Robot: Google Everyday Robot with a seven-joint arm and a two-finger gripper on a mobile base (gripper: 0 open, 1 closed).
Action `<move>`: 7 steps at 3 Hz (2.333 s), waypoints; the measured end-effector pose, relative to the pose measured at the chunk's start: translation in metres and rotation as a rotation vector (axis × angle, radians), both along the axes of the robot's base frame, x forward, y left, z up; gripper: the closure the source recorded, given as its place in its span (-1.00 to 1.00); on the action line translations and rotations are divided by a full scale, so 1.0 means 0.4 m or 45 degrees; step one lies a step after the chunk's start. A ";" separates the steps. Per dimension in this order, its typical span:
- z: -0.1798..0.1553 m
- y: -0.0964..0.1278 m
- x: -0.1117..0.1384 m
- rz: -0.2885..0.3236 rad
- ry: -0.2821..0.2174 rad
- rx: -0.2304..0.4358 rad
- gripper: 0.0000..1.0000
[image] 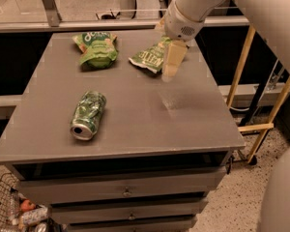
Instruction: Move green jalapeno chip bag near green can
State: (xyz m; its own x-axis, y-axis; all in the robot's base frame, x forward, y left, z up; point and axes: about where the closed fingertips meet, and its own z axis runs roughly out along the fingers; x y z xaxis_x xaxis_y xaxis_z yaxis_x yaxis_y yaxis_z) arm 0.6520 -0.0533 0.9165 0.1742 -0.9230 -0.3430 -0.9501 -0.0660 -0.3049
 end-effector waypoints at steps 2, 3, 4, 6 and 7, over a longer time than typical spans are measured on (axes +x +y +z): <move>-0.069 -0.025 0.076 -0.056 0.011 -0.148 -1.00; -0.086 -0.019 0.110 -0.058 0.002 -0.218 -1.00; -0.111 -0.014 0.136 -0.062 0.005 -0.254 -1.00; -0.171 0.000 0.169 -0.046 0.033 -0.273 -1.00; -0.182 -0.001 0.172 -0.042 0.038 -0.266 -0.65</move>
Offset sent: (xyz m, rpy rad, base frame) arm 0.0472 -0.0161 -0.0368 -0.1862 0.0096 -0.0670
